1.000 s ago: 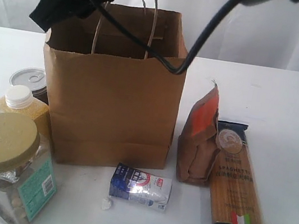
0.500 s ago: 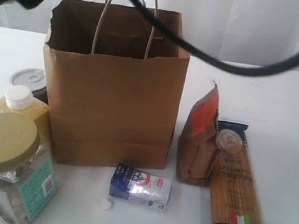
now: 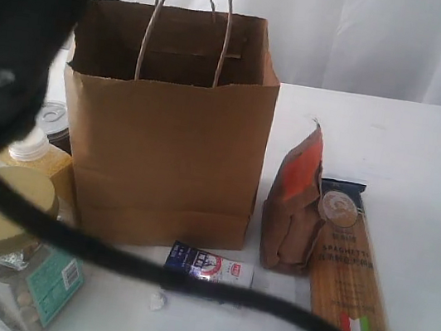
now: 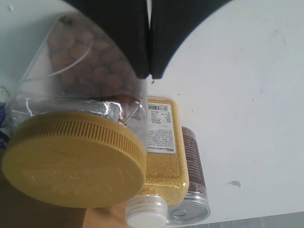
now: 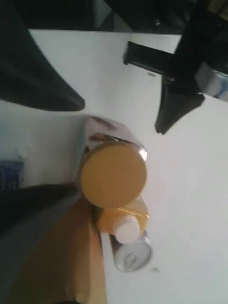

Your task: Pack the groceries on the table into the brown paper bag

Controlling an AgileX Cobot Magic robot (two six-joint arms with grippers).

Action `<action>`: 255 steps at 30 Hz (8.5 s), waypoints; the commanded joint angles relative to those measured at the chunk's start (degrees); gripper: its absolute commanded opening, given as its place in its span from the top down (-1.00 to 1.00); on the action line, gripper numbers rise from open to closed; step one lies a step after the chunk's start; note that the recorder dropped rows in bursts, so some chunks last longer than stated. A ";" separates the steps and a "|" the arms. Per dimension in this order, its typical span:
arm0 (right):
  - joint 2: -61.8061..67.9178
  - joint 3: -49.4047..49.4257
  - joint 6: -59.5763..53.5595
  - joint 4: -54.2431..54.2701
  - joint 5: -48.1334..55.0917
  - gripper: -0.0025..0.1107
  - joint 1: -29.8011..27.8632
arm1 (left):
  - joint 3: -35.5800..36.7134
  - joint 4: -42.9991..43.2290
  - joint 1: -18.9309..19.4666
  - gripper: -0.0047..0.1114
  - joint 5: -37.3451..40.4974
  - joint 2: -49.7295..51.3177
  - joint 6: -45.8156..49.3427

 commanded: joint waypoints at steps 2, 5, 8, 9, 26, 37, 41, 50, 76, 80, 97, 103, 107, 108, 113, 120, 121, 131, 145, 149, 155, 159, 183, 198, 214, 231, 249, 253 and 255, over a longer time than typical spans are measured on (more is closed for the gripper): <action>-4.29 12.59 4.06 -2.53 -4.35 0.14 0.24 | 0.16 -0.33 0.25 0.92 -0.06 -0.31 -0.45; -6.63 19.74 8.00 -5.65 -7.27 0.14 0.24 | 0.16 -0.33 0.25 0.92 -0.06 -0.31 -0.45; -8.25 26.73 8.50 -6.01 -8.99 0.14 0.24 | 0.16 -0.33 0.25 0.92 -0.06 -0.31 -0.45; -8.49 29.11 8.50 -6.01 -9.85 0.14 0.24 | 0.16 -0.33 0.25 0.92 -0.06 -0.31 -0.45; -2.97 42.71 33.19 3.21 -31.51 0.14 -13.50 | 0.16 -0.33 0.25 0.92 -0.06 -0.31 -0.45; 8.83 45.63 53.31 0.87 -38.36 0.14 -14.50 | 0.16 -0.33 0.25 0.92 -0.06 -0.31 -0.45; 9.79 45.63 67.13 -10.82 -37.58 0.14 -16.11 | 0.16 -0.33 0.25 0.92 -0.06 -0.31 -0.45; 14.87 43.43 67.02 -11.33 -40.40 0.14 -17.30 | 0.16 -0.33 0.25 0.92 -0.06 -0.31 -0.45; 14.85 42.96 64.27 -10.26 -41.57 0.70 -17.74 | 0.16 -0.33 0.25 0.92 -0.06 -0.31 -0.45; 10.27 42.96 61.18 -10.26 -40.41 0.77 -16.48 | 0.16 -0.33 0.25 0.92 -0.06 -0.31 -0.45; -11.07 30.14 49.52 -18.26 -36.15 0.78 -10.53 | 0.16 -0.33 0.25 0.92 -0.06 -0.31 -0.45; -9.04 19.59 50.13 -27.36 -29.89 0.78 -10.86 | 0.16 -0.33 0.25 0.92 -0.06 -0.31 -0.45; -5.45 14.40 49.89 -28.37 -26.87 0.78 -12.80 | 0.16 -0.33 0.25 0.92 -0.06 -0.31 -0.45; -4.45 13.60 49.55 -28.63 -26.87 0.78 -13.22 | 0.16 -0.33 0.25 0.92 -0.06 -0.31 -0.45; 0.54 8.31 49.42 -30.06 -25.83 0.78 -16.35 | 0.16 -0.33 0.25 0.92 -0.06 -0.31 -0.45; 5.61 2.90 46.40 -28.52 -20.49 0.67 -18.74 | 0.16 -0.33 0.25 0.92 -0.06 -0.31 -0.45; 5.88 2.67 45.36 -28.38 -20.38 0.61 -18.74 | 0.16 -0.33 0.25 0.92 -0.06 -0.31 -0.45; 5.10 2.67 44.09 -28.38 -22.92 0.05 -18.60 | 0.16 -0.33 0.25 0.92 -0.06 -0.31 -0.45; -7.32 11.27 42.60 -29.22 -23.44 0.16 -9.83 | 0.16 -0.33 0.25 0.92 -0.06 -0.31 -0.45; -13.28 16.97 45.85 -29.35 -23.48 0.28 -6.37 | 0.16 -0.33 0.25 0.92 -0.06 -0.31 -0.45; -24.38 26.65 52.87 -32.07 -23.58 0.49 -0.35 | 0.16 -0.33 0.25 0.92 -0.06 -0.31 -0.45; -31.18 33.93 58.78 -34.73 -23.58 0.77 3.44 | 0.16 -0.33 0.25 0.92 -0.06 -0.31 -0.45; -53.18 59.12 65.30 -33.96 -31.65 0.96 7.17 | 0.16 -0.33 0.25 0.92 -0.06 -0.31 -0.45; -53.35 59.12 65.03 -34.60 -30.15 0.96 7.30 | 0.16 -0.33 0.25 0.92 -0.06 -0.31 -0.45; -70.51 72.85 64.87 -25.34 -45.00 0.96 -40.24 | 0.16 -0.33 0.25 0.92 -0.06 -0.31 -0.45; -92.96 90.83 64.87 -19.06 -39.17 0.96 -47.32 | 0.16 -0.33 0.25 0.92 -0.06 -0.31 -0.45; -92.96 103.54 25.78 0.89 -51.90 0.96 -47.32 | 0.16 -0.33 0.25 0.92 -0.06 -0.31 -0.45; -92.96 103.54 26.05 1.13 -50.07 0.96 -47.32 | 0.16 -0.33 0.25 0.92 -0.06 -0.31 -0.45; -92.96 103.54 26.05 1.13 -50.07 0.96 -47.32 | 0.16 -0.33 0.25 0.92 -0.06 -0.31 -0.45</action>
